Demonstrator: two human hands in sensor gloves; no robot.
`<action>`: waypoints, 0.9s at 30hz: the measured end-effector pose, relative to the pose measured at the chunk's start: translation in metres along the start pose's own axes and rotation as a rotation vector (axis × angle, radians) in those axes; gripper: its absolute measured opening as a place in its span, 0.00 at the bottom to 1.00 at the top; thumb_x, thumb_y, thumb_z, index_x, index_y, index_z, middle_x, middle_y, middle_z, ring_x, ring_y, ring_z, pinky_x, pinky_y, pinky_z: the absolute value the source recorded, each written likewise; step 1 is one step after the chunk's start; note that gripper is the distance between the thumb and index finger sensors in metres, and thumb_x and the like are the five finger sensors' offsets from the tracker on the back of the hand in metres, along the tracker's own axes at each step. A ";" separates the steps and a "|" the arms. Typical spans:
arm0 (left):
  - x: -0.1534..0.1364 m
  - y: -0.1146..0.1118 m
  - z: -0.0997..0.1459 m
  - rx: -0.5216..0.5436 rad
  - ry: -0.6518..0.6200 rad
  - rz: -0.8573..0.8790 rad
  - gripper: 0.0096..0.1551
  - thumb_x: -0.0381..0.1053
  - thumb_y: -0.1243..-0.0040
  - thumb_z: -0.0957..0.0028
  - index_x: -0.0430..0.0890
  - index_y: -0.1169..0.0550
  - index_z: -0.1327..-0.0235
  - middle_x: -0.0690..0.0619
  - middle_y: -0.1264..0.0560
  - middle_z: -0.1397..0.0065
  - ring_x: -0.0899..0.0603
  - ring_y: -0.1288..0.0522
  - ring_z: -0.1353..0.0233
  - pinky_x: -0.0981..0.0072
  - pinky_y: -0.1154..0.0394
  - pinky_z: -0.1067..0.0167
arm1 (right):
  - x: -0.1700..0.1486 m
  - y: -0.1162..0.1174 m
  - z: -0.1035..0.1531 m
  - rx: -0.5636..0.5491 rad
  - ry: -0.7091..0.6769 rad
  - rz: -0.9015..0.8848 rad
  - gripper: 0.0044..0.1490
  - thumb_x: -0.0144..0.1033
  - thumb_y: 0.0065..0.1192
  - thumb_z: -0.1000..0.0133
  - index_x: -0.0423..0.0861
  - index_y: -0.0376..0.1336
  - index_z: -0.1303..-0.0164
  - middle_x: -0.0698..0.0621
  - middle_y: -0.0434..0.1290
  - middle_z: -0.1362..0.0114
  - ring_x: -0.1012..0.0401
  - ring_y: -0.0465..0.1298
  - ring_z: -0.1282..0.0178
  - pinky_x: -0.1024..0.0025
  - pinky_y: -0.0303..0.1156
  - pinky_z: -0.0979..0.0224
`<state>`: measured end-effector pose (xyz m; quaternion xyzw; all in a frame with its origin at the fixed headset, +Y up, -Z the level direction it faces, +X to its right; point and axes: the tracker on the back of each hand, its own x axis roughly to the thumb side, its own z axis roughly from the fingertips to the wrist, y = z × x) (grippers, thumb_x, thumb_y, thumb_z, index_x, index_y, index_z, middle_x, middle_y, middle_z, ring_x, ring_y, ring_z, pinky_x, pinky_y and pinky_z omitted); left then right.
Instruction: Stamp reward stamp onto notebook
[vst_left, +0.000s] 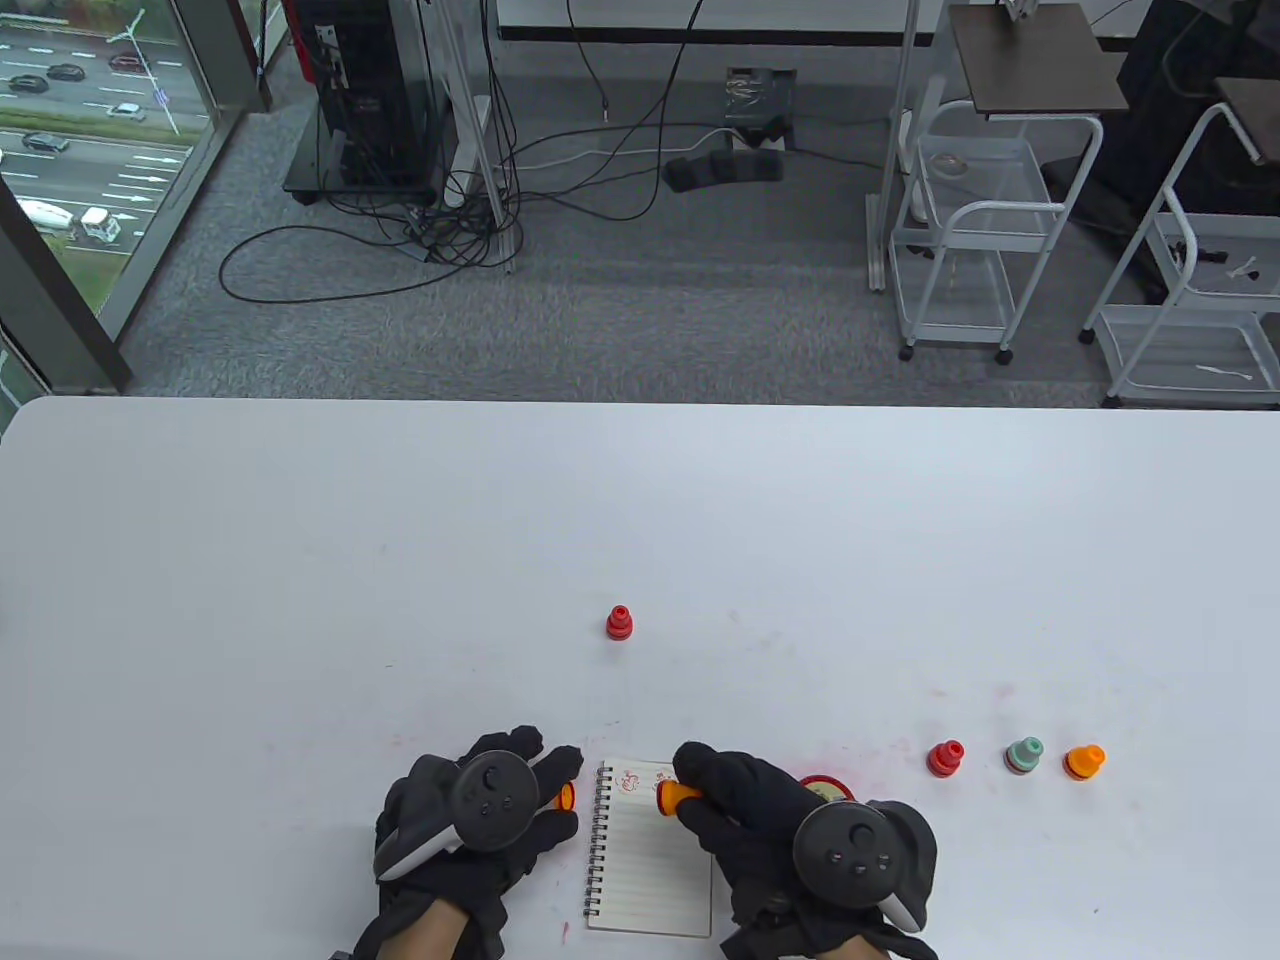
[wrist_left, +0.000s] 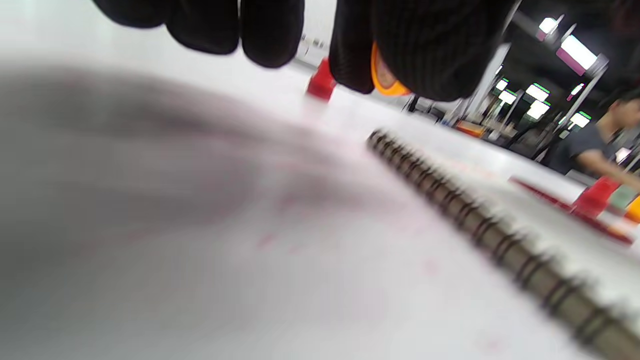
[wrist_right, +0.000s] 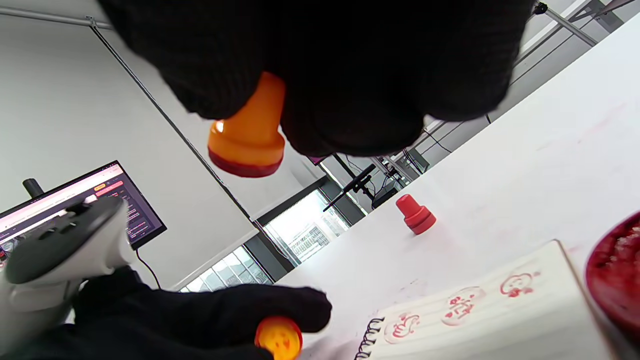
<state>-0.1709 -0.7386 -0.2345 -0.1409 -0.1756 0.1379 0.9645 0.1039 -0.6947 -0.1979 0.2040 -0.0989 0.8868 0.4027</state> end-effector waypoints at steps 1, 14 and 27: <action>-0.003 -0.003 -0.001 -0.037 0.010 -0.001 0.42 0.62 0.39 0.50 0.55 0.30 0.18 0.34 0.44 0.13 0.23 0.43 0.20 0.31 0.40 0.28 | 0.000 0.000 0.000 0.001 0.001 0.001 0.30 0.40 0.69 0.52 0.45 0.70 0.39 0.45 0.81 0.42 0.54 0.83 0.52 0.57 0.82 0.47; -0.007 -0.010 -0.005 -0.108 0.024 -0.067 0.44 0.61 0.41 0.48 0.56 0.35 0.14 0.35 0.50 0.11 0.24 0.49 0.18 0.29 0.44 0.26 | -0.002 -0.002 0.000 0.005 0.015 0.011 0.30 0.40 0.69 0.52 0.46 0.69 0.39 0.45 0.81 0.42 0.54 0.83 0.52 0.57 0.82 0.46; -0.008 0.004 0.000 -0.037 0.011 -0.040 0.45 0.63 0.42 0.48 0.52 0.34 0.15 0.35 0.47 0.12 0.24 0.47 0.18 0.30 0.43 0.27 | -0.004 -0.016 -0.001 -0.043 0.024 0.107 0.29 0.37 0.70 0.53 0.48 0.71 0.40 0.44 0.81 0.40 0.52 0.82 0.50 0.54 0.80 0.44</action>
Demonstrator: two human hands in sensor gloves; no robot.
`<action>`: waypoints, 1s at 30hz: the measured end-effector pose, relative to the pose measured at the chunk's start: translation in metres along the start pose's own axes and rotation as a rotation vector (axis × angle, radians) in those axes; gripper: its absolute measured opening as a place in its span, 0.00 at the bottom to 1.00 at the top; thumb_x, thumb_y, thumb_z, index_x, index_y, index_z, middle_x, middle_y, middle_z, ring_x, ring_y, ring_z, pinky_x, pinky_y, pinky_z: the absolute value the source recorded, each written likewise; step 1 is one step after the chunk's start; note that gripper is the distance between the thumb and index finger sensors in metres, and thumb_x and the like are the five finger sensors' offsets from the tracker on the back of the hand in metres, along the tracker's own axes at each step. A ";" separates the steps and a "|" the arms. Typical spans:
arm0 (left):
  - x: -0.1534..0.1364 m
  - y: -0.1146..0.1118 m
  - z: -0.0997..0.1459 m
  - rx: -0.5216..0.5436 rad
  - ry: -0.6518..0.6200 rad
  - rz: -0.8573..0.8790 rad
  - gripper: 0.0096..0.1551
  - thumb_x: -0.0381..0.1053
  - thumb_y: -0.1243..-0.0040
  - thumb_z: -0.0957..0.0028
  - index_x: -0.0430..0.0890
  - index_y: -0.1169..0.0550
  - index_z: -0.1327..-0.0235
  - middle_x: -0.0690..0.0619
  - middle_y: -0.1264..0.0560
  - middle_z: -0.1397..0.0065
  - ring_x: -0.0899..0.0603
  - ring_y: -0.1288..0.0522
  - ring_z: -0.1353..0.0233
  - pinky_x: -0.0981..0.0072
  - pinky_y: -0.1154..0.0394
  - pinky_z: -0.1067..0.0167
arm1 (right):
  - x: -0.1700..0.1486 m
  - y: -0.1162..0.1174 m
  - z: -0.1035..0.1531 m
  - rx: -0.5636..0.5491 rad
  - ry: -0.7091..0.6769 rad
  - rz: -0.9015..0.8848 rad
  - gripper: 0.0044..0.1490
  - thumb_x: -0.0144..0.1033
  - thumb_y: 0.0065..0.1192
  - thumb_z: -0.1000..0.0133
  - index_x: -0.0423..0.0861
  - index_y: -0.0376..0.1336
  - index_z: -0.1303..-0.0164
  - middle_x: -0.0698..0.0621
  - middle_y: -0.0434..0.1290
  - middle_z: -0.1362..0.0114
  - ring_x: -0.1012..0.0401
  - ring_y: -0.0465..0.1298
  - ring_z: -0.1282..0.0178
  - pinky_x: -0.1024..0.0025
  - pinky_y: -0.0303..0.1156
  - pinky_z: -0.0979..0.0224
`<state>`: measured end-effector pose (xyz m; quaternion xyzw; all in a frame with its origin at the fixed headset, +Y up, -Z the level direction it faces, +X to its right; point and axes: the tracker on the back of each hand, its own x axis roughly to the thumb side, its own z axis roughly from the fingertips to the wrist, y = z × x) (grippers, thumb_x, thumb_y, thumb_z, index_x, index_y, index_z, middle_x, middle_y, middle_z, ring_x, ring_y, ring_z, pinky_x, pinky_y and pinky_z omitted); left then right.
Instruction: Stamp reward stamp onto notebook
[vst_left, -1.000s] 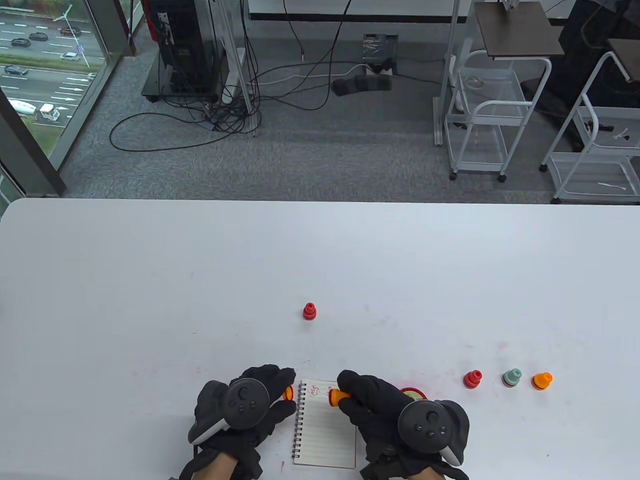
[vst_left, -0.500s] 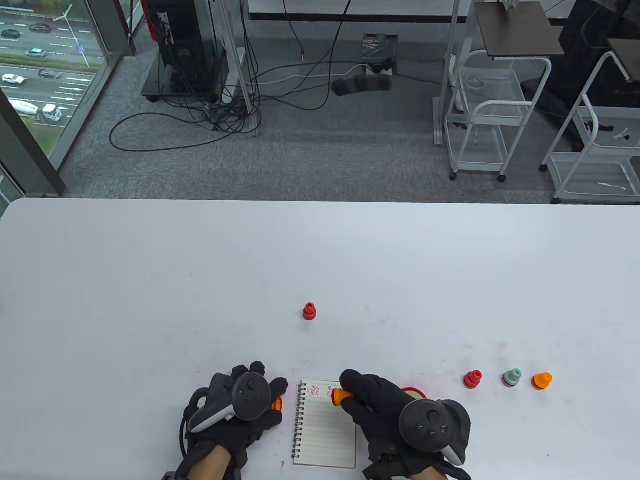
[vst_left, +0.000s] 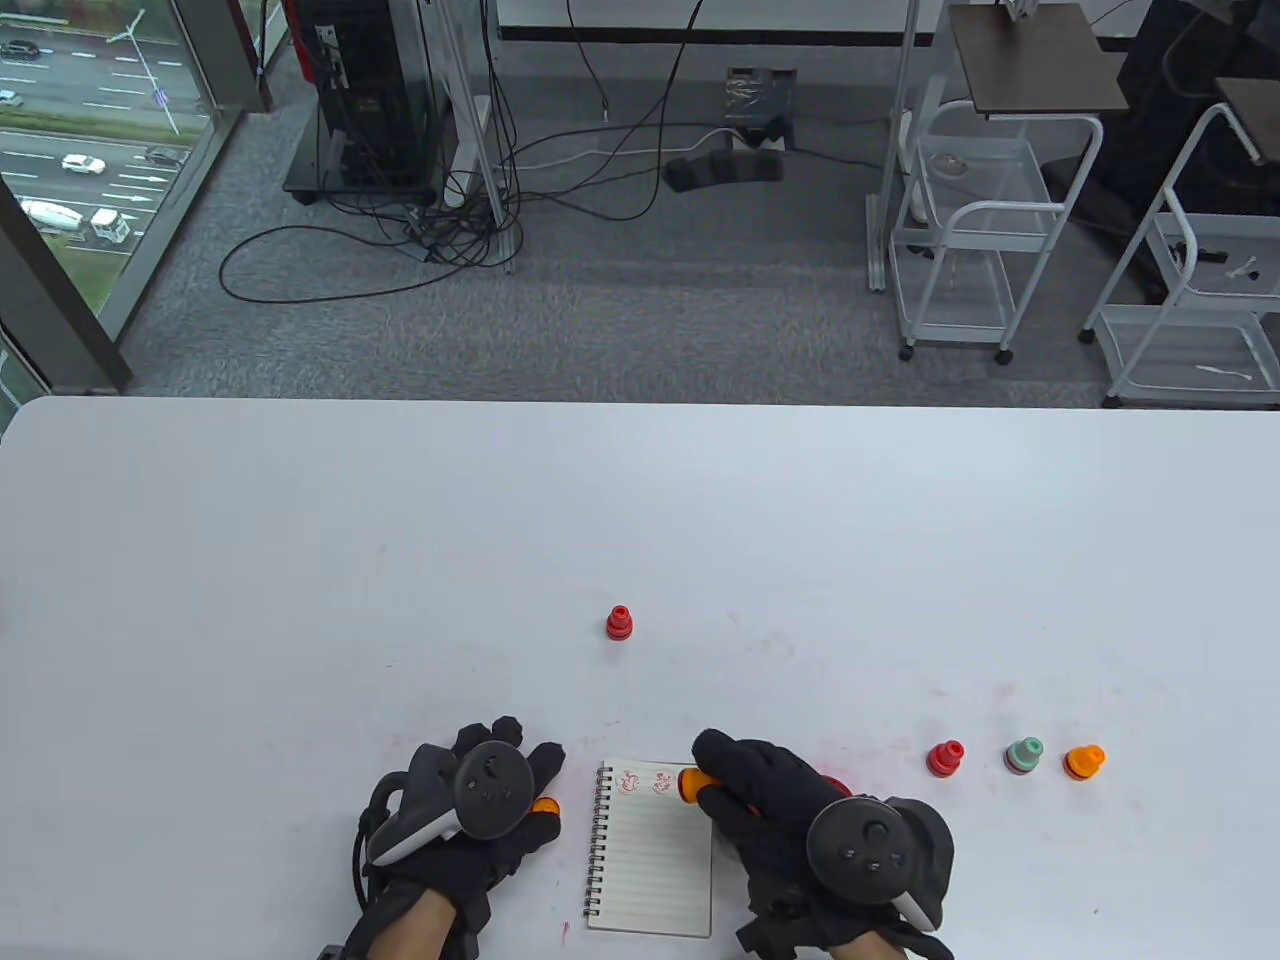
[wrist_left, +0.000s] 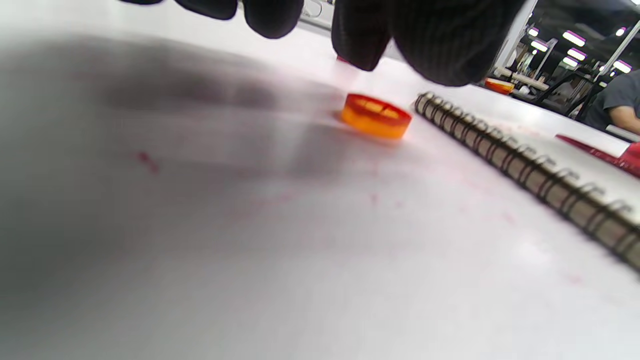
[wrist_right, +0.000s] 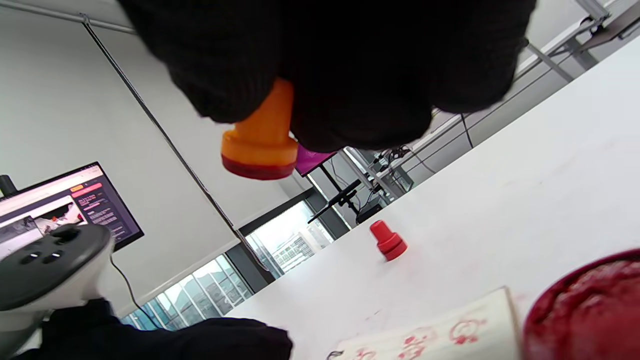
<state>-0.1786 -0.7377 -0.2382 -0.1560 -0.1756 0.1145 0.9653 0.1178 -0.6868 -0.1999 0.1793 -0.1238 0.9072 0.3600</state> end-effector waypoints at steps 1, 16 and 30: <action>0.000 0.003 0.001 0.014 -0.008 0.019 0.45 0.63 0.43 0.48 0.52 0.34 0.15 0.35 0.46 0.12 0.24 0.47 0.18 0.30 0.42 0.27 | -0.001 -0.001 0.000 0.000 0.000 0.037 0.28 0.37 0.70 0.53 0.49 0.72 0.40 0.44 0.80 0.40 0.52 0.82 0.49 0.54 0.80 0.43; 0.004 0.030 0.023 0.171 -0.147 0.056 0.49 0.72 0.50 0.48 0.52 0.35 0.14 0.39 0.39 0.12 0.27 0.37 0.18 0.29 0.37 0.27 | -0.017 0.027 0.001 0.301 0.076 0.490 0.27 0.36 0.71 0.53 0.52 0.73 0.41 0.49 0.82 0.38 0.51 0.80 0.44 0.44 0.75 0.35; 0.005 0.030 0.024 0.159 -0.133 0.048 0.48 0.71 0.51 0.48 0.51 0.34 0.15 0.38 0.39 0.12 0.26 0.37 0.19 0.30 0.37 0.28 | -0.021 0.030 0.001 0.391 0.117 0.494 0.27 0.36 0.71 0.54 0.51 0.74 0.42 0.49 0.84 0.40 0.50 0.80 0.44 0.45 0.76 0.35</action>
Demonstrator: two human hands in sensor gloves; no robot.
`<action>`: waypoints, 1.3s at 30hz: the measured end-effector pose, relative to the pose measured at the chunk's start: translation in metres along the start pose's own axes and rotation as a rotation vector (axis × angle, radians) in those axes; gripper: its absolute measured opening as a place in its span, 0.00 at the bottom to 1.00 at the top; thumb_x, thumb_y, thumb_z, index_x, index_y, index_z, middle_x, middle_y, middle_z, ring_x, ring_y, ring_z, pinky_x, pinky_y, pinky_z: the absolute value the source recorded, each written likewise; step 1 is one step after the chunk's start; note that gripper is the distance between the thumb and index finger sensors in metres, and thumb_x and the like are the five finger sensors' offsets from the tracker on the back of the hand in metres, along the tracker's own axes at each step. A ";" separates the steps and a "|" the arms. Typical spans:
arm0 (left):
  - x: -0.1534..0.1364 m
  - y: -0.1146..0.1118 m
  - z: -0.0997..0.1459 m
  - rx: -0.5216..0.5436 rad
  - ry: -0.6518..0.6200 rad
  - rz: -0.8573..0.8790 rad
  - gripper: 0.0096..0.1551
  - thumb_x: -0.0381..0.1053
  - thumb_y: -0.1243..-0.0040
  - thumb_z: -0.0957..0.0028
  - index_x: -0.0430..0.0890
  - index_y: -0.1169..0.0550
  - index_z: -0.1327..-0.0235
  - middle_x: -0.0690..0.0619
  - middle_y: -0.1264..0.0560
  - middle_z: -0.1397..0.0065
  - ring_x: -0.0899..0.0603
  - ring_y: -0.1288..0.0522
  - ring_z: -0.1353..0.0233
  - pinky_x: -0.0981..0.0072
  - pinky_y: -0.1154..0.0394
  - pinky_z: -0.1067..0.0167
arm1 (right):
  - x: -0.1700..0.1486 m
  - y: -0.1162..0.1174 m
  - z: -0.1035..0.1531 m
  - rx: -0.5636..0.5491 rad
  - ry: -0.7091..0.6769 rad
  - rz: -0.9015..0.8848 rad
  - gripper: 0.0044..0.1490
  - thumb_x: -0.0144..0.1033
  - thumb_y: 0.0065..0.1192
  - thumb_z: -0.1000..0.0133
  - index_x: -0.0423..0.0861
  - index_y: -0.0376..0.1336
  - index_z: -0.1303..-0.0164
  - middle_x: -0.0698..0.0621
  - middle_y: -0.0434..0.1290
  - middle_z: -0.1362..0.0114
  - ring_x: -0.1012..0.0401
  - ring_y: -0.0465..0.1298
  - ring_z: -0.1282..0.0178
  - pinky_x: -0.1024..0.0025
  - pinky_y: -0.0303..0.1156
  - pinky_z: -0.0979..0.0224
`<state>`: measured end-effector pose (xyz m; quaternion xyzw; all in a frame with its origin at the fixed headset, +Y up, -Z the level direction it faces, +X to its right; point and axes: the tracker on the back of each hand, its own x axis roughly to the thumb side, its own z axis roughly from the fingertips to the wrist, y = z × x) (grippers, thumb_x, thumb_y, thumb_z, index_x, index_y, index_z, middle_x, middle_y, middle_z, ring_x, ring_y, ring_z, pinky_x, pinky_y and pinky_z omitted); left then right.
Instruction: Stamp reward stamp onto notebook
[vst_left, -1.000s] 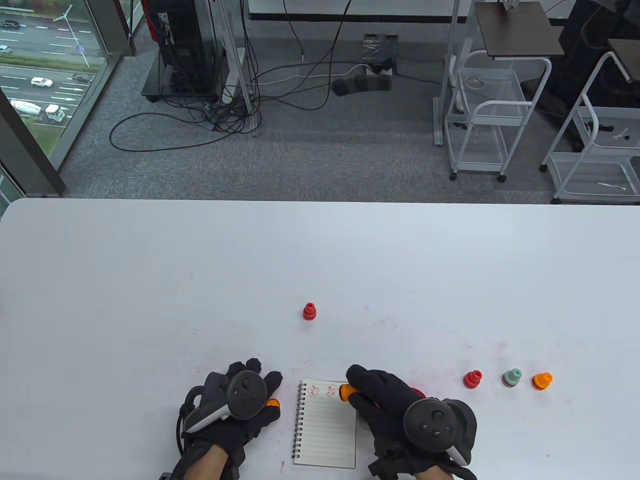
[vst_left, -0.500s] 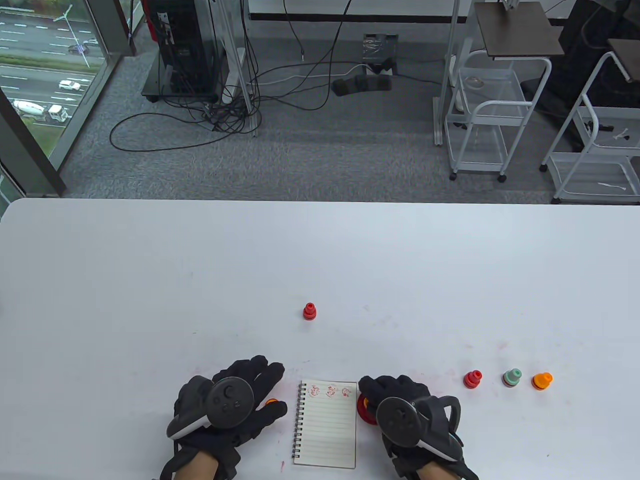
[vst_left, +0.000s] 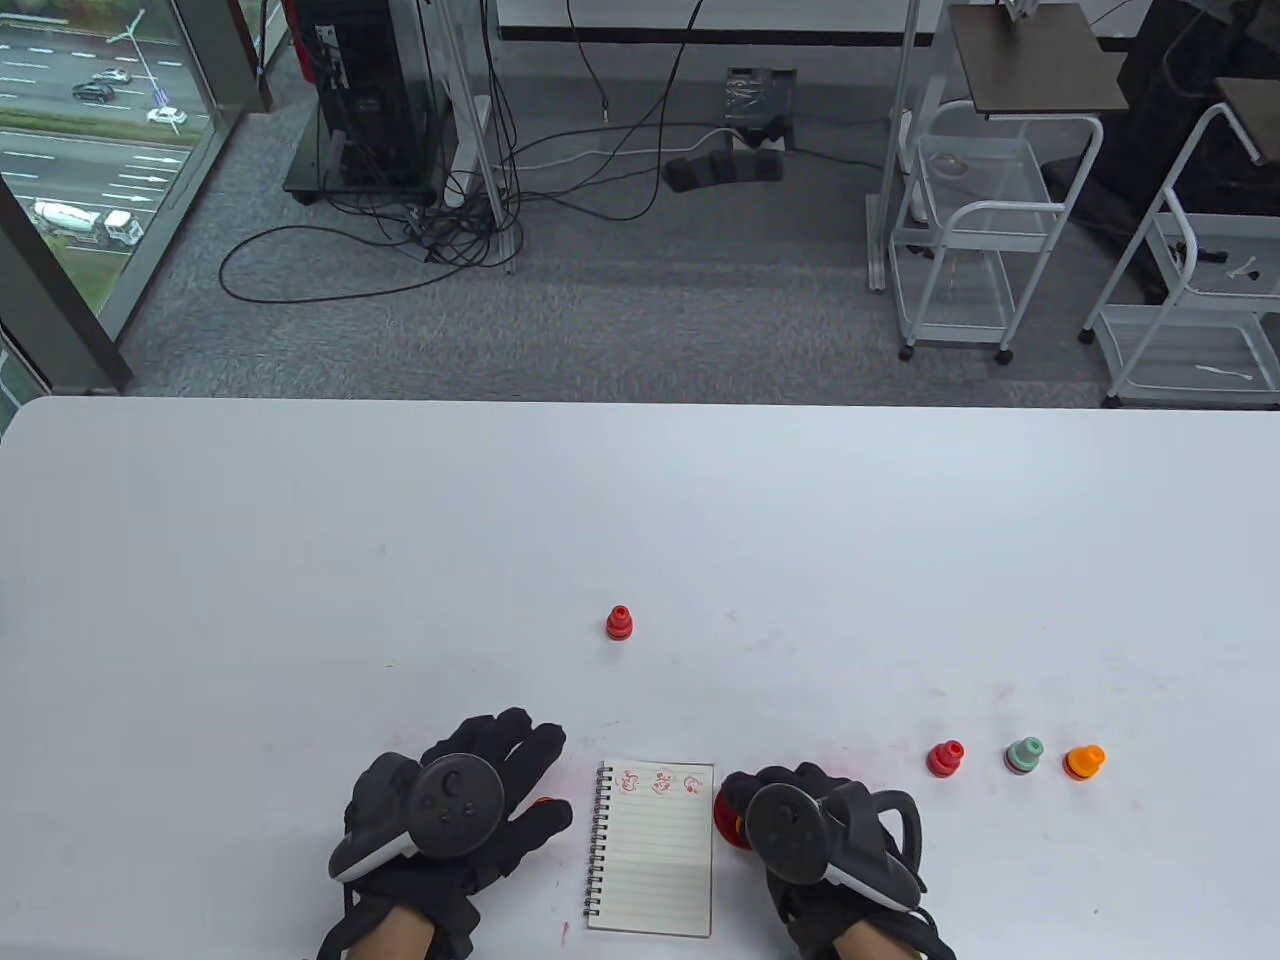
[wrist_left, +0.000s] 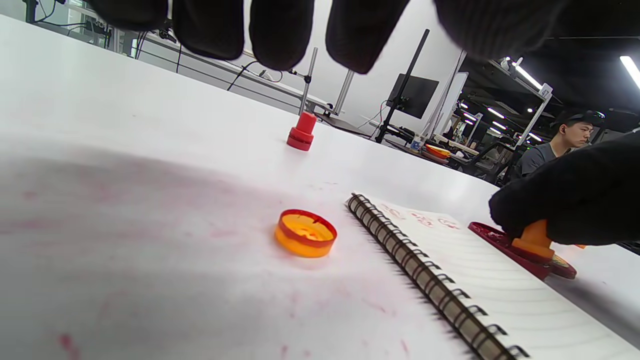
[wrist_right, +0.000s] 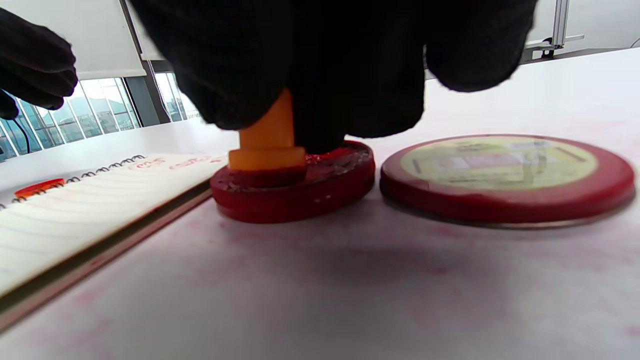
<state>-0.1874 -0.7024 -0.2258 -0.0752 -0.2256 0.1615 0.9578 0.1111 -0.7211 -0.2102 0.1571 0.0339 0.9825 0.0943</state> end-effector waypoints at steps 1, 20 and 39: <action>0.000 0.000 0.000 0.001 0.002 0.001 0.47 0.71 0.50 0.48 0.51 0.33 0.15 0.38 0.39 0.13 0.26 0.37 0.19 0.30 0.37 0.28 | 0.000 0.001 0.000 0.002 0.002 0.002 0.27 0.36 0.71 0.54 0.51 0.74 0.42 0.49 0.84 0.40 0.50 0.80 0.44 0.45 0.76 0.35; 0.002 -0.002 -0.001 -0.022 0.008 0.001 0.46 0.70 0.50 0.47 0.50 0.32 0.16 0.38 0.37 0.13 0.27 0.36 0.19 0.30 0.36 0.28 | 0.004 0.002 -0.007 0.068 0.013 0.006 0.26 0.34 0.70 0.54 0.50 0.74 0.43 0.49 0.84 0.42 0.50 0.78 0.43 0.46 0.76 0.35; 0.003 -0.003 -0.002 -0.041 0.009 0.011 0.46 0.70 0.50 0.47 0.49 0.31 0.17 0.38 0.37 0.14 0.27 0.35 0.20 0.30 0.36 0.28 | -0.003 0.002 -0.012 0.014 0.036 -0.003 0.26 0.33 0.66 0.55 0.49 0.76 0.46 0.51 0.88 0.48 0.51 0.81 0.49 0.49 0.79 0.40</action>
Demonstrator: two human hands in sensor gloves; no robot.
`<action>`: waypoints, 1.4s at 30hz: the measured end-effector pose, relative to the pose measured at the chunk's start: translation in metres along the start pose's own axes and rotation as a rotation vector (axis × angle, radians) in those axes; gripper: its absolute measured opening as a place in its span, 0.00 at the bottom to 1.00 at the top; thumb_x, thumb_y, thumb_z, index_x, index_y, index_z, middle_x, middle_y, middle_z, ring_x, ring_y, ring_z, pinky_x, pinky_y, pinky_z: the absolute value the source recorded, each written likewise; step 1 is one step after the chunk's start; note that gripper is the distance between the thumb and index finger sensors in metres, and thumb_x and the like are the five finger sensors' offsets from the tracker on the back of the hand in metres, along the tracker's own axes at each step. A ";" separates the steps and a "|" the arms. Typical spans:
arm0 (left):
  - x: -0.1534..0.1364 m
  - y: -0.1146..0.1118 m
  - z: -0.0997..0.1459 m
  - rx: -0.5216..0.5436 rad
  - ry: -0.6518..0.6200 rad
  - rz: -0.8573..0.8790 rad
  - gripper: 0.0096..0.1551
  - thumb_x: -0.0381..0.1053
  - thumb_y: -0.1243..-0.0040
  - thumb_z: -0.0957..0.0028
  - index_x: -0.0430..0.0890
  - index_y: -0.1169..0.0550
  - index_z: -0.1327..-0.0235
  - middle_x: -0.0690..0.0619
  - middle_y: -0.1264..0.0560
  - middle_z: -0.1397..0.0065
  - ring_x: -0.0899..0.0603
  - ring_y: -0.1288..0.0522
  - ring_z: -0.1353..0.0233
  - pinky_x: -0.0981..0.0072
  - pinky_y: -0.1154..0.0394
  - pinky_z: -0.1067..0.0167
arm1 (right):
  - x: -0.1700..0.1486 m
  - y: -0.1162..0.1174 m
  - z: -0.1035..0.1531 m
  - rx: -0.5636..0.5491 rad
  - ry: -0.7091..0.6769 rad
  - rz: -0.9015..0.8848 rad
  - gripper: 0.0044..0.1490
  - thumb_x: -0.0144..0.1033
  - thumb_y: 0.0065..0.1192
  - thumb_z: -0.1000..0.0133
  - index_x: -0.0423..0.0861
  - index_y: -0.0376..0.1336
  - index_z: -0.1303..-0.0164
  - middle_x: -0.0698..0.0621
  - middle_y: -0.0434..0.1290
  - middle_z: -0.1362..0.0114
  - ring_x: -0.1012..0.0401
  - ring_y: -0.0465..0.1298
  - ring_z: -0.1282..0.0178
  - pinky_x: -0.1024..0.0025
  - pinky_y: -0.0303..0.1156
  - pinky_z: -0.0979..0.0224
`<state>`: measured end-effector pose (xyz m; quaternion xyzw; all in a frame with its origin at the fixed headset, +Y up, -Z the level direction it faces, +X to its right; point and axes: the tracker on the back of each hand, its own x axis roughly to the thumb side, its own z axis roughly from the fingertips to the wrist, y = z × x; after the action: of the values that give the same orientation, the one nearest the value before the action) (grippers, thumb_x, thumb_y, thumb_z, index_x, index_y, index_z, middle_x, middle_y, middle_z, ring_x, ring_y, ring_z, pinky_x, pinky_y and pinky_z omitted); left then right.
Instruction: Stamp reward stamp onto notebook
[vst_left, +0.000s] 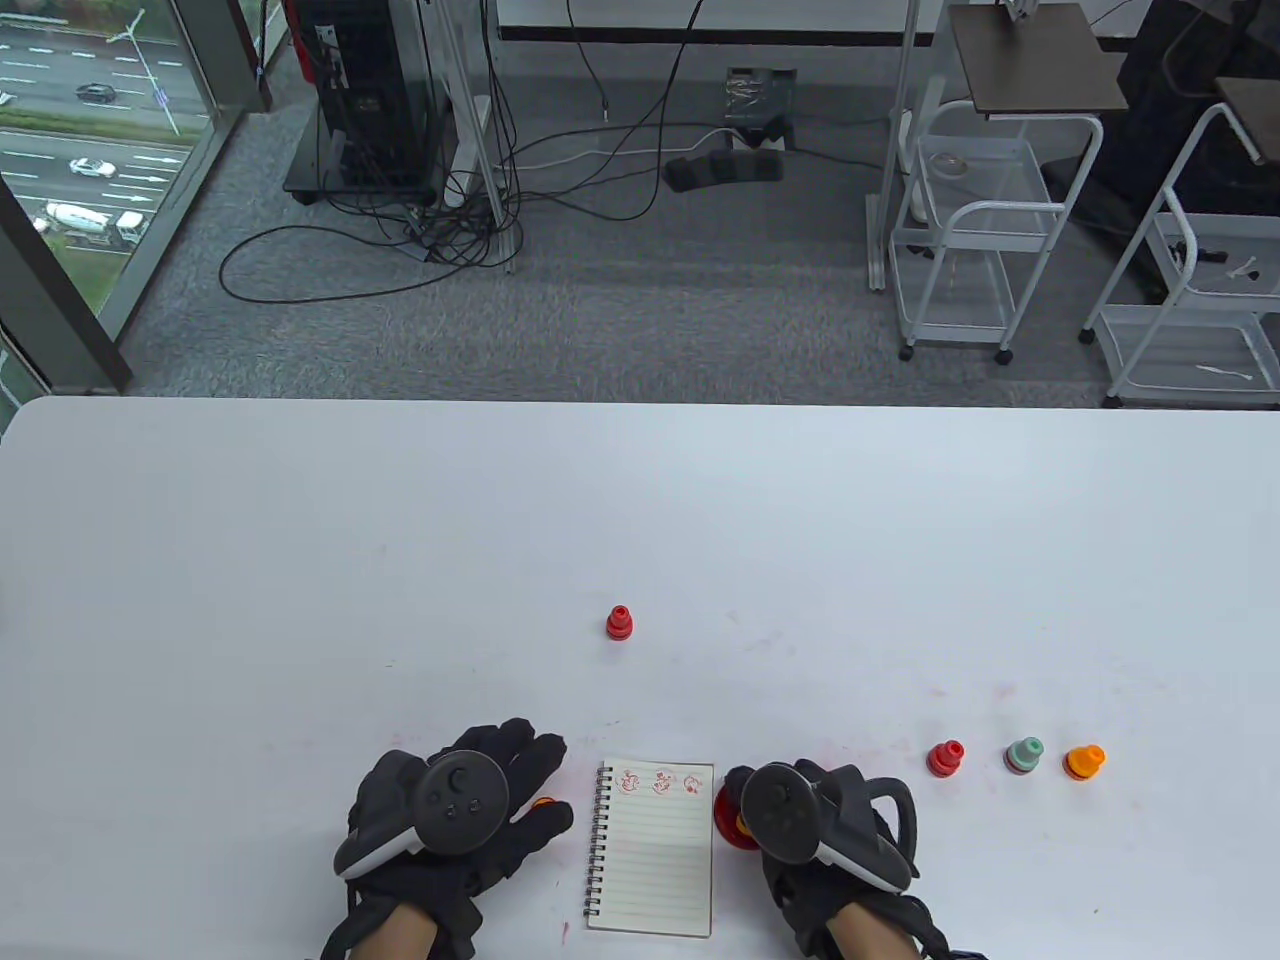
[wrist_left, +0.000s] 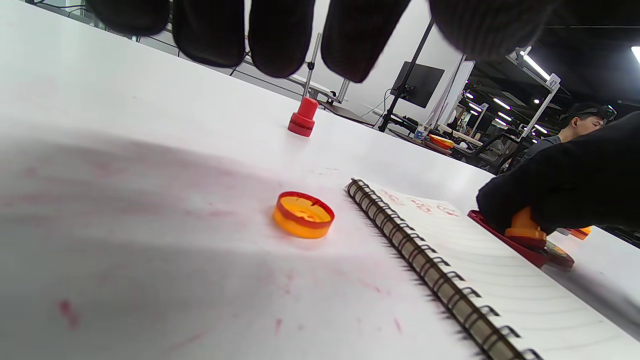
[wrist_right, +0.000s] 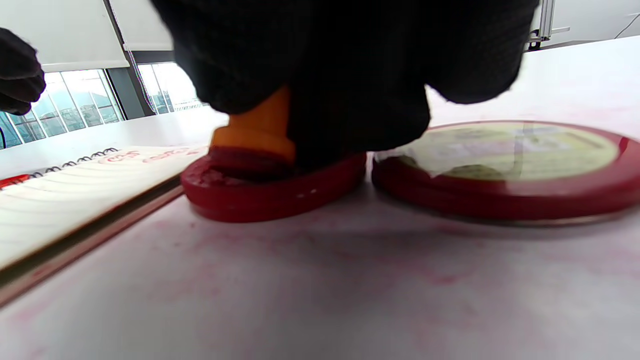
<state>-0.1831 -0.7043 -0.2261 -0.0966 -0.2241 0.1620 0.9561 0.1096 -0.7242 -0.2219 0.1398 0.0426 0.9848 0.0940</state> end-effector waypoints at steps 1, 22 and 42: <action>0.000 0.000 0.000 -0.001 0.000 -0.001 0.46 0.70 0.51 0.47 0.49 0.31 0.17 0.38 0.37 0.14 0.27 0.35 0.20 0.31 0.36 0.28 | 0.000 0.000 0.000 0.001 0.001 -0.001 0.26 0.34 0.66 0.55 0.49 0.76 0.46 0.51 0.88 0.48 0.51 0.81 0.50 0.49 0.79 0.40; -0.002 0.007 0.003 0.034 -0.002 0.019 0.46 0.70 0.50 0.47 0.49 0.31 0.17 0.38 0.37 0.14 0.27 0.35 0.20 0.30 0.36 0.28 | 0.014 -0.020 0.008 -0.139 -0.090 -0.104 0.29 0.36 0.68 0.53 0.49 0.71 0.39 0.46 0.82 0.40 0.52 0.81 0.48 0.47 0.77 0.38; -0.002 0.014 0.006 0.070 -0.024 0.050 0.46 0.70 0.50 0.47 0.49 0.30 0.17 0.38 0.36 0.14 0.27 0.35 0.20 0.30 0.36 0.28 | 0.081 0.003 -0.027 -0.066 -0.264 0.027 0.30 0.36 0.70 0.54 0.48 0.70 0.39 0.46 0.82 0.40 0.53 0.83 0.49 0.50 0.80 0.41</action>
<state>-0.1910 -0.6914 -0.2247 -0.0667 -0.2272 0.1947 0.9519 0.0250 -0.7125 -0.2254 0.2657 -0.0046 0.9598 0.0901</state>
